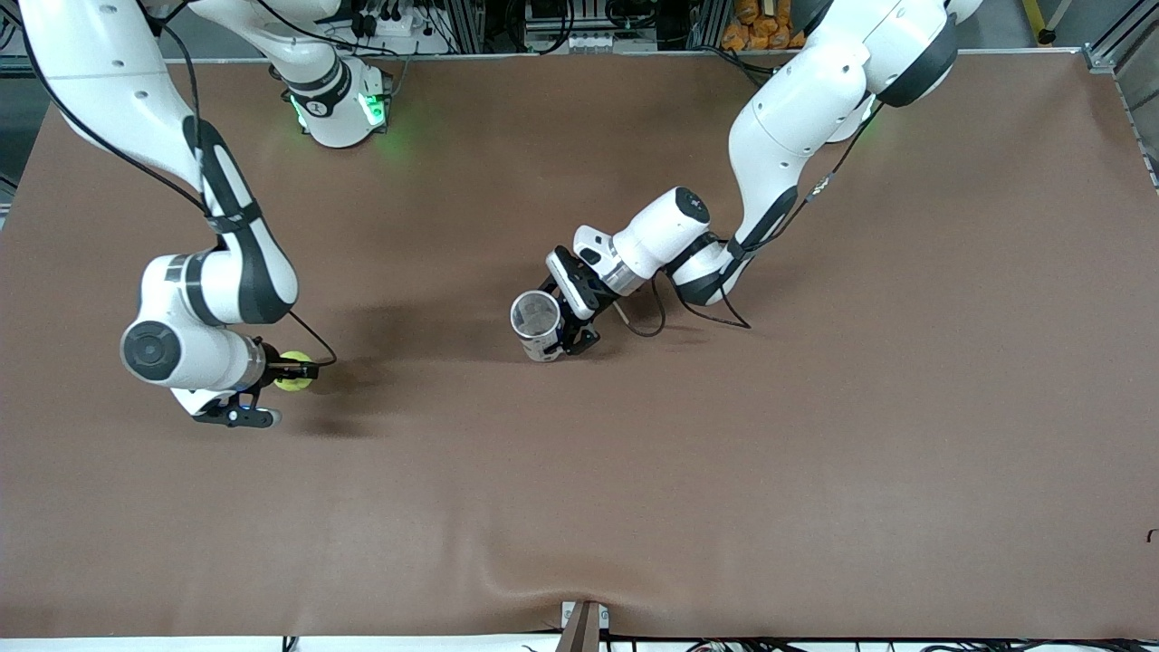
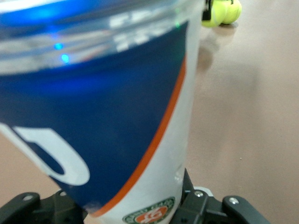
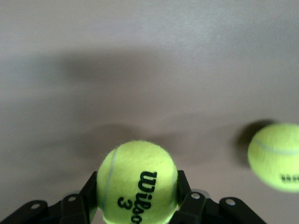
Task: Insert tennis ball vertically with right arm
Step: 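Hold the can with the left gripper while the right gripper grasps a ball, then lift the ball with the right gripper and drop it into the can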
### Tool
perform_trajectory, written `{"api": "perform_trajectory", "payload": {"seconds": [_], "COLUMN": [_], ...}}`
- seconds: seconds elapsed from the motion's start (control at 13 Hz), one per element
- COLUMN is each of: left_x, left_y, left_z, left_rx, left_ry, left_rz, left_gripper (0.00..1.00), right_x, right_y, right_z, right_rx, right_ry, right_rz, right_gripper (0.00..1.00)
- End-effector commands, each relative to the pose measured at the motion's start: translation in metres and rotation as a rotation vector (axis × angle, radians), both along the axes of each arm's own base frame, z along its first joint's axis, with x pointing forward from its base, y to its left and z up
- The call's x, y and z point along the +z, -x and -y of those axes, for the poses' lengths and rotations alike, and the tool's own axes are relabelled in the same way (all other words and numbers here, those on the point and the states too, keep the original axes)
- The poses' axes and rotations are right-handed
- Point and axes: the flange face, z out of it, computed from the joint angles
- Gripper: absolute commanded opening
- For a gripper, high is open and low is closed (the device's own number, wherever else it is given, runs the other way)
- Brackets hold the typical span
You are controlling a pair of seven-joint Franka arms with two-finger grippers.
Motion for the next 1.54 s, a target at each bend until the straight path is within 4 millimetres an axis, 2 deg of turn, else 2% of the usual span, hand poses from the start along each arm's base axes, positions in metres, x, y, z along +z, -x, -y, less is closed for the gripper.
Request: {"api": "perform_trajectory", "payload": {"seconds": [0.0,0.15,0.23,0.46,0.54,0.69,0.85,1.0,1.23,1.46], "left_x": [0.0,0.001,0.001,0.001,0.002,0.002,0.002,0.003,0.003,0.004], "left_y": [0.005,0.005,0.005,0.004,0.005,0.005,0.004,0.004,0.004,0.003], "left_z": [0.002,0.002,0.002,0.001,0.001,0.001,0.001,0.001,0.0,0.001], "left_rx": [-0.017,-0.018,-0.021,-0.02,-0.021,-0.021,-0.021,-0.022,-0.024,-0.023], "left_ry": [-0.002,-0.002,-0.002,-0.002,-0.002,-0.002,-0.002,-0.002,-0.003,-0.002], "left_rz": [0.01,0.013,0.014,0.014,0.015,0.015,0.016,0.019,0.019,0.02], "left_gripper": [0.7,0.7,0.7,0.7,0.7,0.7,0.7,0.7,0.69,0.69], "right_x": [0.071,0.117,0.133,0.164,0.171,0.185,0.201,0.193,0.184,0.166], "right_y": [-0.007,-0.011,-0.01,0.002,0.006,0.008,0.014,0.026,0.027,0.036], "right_z": [-0.036,-0.082,-0.106,-0.175,-0.192,-0.211,-0.246,-0.286,-0.312,-0.346], "right_rx": [-0.138,-0.251,-0.31,-0.458,-0.51,-0.62,-0.699,-0.733,-0.798,-0.806], "right_ry": [-0.059,-0.064,-0.055,-0.039,-0.065,-0.109,-0.126,-0.094,-0.112,-0.104], "right_rz": [-0.061,-0.112,-0.126,-0.126,-0.147,-0.186,-0.203,-0.21,-0.182,-0.162], "right_gripper": [0.0,0.0,0.0,0.0,0.0,0.0,0.0,0.0,0.0,0.0]}}
